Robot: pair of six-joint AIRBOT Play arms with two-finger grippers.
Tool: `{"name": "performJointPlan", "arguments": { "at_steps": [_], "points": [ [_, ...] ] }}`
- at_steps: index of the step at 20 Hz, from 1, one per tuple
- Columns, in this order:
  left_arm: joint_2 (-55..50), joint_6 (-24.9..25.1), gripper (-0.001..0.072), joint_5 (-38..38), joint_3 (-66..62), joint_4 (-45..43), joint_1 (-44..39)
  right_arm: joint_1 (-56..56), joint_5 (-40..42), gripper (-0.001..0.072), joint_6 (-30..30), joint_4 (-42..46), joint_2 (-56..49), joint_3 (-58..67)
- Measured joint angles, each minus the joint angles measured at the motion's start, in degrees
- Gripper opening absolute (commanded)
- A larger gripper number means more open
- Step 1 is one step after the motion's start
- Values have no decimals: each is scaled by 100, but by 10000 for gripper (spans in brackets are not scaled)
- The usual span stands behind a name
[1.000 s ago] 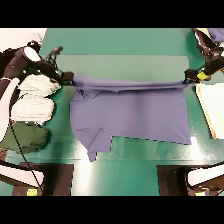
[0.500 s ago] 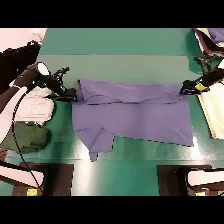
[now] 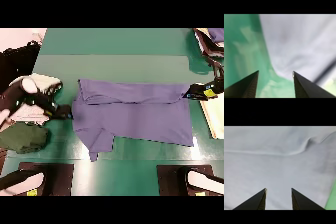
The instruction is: Fold the shirts.
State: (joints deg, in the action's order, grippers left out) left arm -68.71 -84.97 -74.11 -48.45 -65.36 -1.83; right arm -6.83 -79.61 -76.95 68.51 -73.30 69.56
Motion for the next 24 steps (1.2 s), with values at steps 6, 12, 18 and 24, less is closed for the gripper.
{"name": "performJointPlan", "arguments": {
  "at_steps": [6, 12, 18, 24],
  "points": [
    [992, -22, 487, 662, 1998, 1204, 4, -260, 50, 364, 122, -496, 610, -632],
    [1156, 221, 363, 1239, 2500, 1987, 0, -308, 39, 364, 146, -584, 857, -791],
    [1174, 509, 357, 1685, 2577, 2350, 0, -319, 4, 364, 149, -603, 901, -813],
    [1176, 743, 28, 1738, 2594, 2481, 4, -319, -4, 364, 120, -605, 903, -815]
  ]
}}
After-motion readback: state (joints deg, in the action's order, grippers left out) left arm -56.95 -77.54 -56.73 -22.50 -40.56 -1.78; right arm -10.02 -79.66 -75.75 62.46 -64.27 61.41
